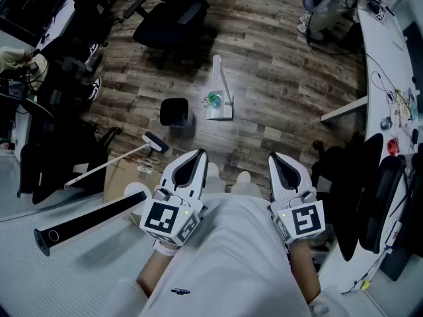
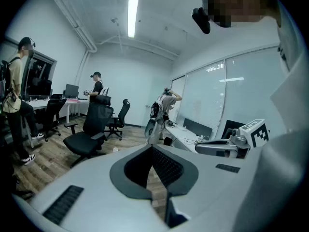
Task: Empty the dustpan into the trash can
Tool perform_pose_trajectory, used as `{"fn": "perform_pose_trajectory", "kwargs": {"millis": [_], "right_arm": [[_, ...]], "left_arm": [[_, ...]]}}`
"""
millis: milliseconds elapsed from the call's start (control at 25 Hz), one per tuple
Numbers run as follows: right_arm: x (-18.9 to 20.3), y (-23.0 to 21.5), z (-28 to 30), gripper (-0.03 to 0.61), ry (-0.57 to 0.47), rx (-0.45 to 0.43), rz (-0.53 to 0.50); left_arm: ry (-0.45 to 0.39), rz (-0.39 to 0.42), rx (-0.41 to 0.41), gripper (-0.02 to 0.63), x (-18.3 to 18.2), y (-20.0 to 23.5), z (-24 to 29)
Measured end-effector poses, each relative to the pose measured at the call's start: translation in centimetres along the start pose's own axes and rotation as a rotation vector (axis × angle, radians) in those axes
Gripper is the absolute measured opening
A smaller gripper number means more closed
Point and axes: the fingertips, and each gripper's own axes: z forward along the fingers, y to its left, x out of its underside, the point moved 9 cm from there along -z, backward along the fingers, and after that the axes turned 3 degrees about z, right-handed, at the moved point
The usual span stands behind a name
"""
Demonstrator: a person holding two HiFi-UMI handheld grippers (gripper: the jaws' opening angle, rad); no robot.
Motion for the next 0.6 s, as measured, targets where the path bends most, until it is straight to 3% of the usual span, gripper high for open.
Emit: {"fn": "perform_pose_trajectory", "kwargs": {"millis": [320, 440, 600], "right_arm": [[-0.1, -0.9, -0.9, 0.006, 0.008, 0.015, 0.036], [0.3, -1.4, -1.8, 0.006, 0.015, 0.028, 0.054], [0.7, -2.6, -3.1, 0.010, 0.013, 0.034, 0.034]], "left_arm": [[-0.024, -0.022, -0.010, 0.006, -0.5, -1.8, 0.2], [-0.058, -0.050, -0.065, 0.006, -0.6, -2.6, -0.2], [-0.104, -0.083, -0.064, 0.006, -0.4, -3.9, 0.0]]}}
